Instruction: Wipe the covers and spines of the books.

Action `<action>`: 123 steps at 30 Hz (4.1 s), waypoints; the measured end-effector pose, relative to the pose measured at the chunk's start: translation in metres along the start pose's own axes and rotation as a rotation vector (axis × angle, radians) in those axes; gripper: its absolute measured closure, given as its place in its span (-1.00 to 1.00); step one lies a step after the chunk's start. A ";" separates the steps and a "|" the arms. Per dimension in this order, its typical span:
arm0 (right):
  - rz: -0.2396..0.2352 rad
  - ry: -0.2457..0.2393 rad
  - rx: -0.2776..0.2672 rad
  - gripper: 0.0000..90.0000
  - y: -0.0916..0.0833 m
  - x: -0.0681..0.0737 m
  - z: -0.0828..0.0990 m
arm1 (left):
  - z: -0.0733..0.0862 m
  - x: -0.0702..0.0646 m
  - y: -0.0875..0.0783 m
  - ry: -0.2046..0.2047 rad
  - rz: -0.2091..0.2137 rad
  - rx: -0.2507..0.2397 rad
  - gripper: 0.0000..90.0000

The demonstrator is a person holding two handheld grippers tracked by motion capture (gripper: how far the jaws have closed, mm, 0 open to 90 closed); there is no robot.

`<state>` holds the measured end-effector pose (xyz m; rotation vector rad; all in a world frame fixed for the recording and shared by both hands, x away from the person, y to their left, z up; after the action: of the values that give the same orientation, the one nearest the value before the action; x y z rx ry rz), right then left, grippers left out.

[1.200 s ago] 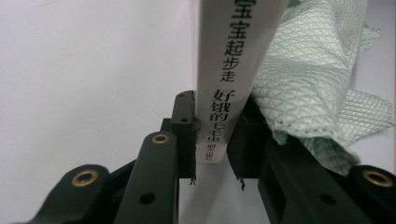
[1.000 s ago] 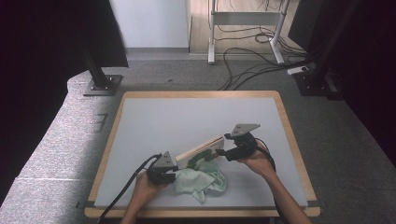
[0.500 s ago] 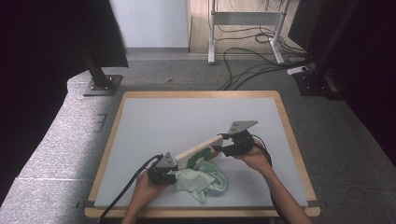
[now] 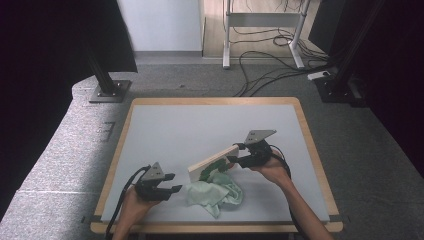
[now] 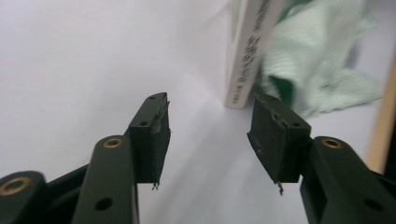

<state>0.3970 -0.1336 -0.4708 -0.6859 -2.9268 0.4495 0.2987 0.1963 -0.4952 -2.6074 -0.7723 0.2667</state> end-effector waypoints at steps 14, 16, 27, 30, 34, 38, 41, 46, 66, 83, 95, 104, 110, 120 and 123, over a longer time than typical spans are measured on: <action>0.012 -0.003 0.012 -0.09 0.001 0.001 -0.001 | -0.026 -0.054 0.016 0.055 0.136 -0.029 -0.09; 0.013 -0.002 0.010 -0.09 0.001 0.001 -0.001 | -0.029 -0.057 0.022 0.058 0.149 -0.034 -0.09; 0.009 -0.001 0.002 -0.11 0.000 0.002 0.000 | -0.010 -0.068 0.072 0.109 0.104 0.054 -0.29; 0.009 -0.001 0.001 -0.12 0.000 0.002 0.000 | -0.001 -0.070 0.083 0.113 0.095 0.091 -0.29; 0.011 -0.003 -0.002 -0.12 0.000 0.003 0.000 | 0.009 -0.070 0.093 0.127 0.069 0.118 -0.24; 0.010 -0.002 -0.002 -0.12 0.000 0.003 0.001 | 0.014 -0.067 0.093 0.113 0.063 0.107 -0.06; 0.010 -0.004 -0.003 -0.13 0.000 0.003 0.001 | 0.016 -0.063 0.088 0.090 0.044 0.085 0.40; 0.015 0.001 -0.003 -0.13 0.001 0.003 0.001 | 0.018 -0.056 0.078 0.049 0.060 0.092 0.93; 0.020 0.001 -0.003 -0.13 0.000 0.004 0.002 | 0.027 -0.012 0.016 -0.047 -0.078 0.045 0.96; 0.021 -0.001 -0.009 -0.11 0.000 0.004 0.002 | 0.032 -0.016 0.048 -0.089 -0.032 0.037 0.88; 0.023 -0.003 -0.008 -0.11 -0.001 0.004 0.003 | -0.002 -0.019 0.029 -0.055 -0.025 -0.034 0.93; 0.024 -0.004 -0.009 -0.11 -0.001 0.005 0.003 | -0.045 -0.021 0.011 0.030 -0.027 -0.011 0.93; 0.024 -0.002 -0.011 -0.11 -0.001 0.005 0.003 | -0.060 -0.022 0.006 0.049 -0.028 0.027 0.93; 0.023 0.000 -0.013 -0.11 -0.002 0.005 0.003 | -0.038 -0.022 0.023 0.022 -0.022 0.108 0.93; 0.024 -0.001 -0.012 -0.11 -0.001 0.005 0.003 | -0.026 -0.022 0.031 0.013 -0.027 0.137 0.93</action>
<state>0.3913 -0.1332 -0.4734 -0.7233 -2.9272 0.4344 0.3027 0.1520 -0.4841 -2.4664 -0.7573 0.2837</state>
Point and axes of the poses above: each handheld gripper's, and its own axes: y roughly forward along the jaws, z roughly out of its underside, x roughly to its left, the point moved 3 cm from there along y, roughly forward along the jaws, and after that the axes turned 15 degrees about -x, right-handed, at the moved point
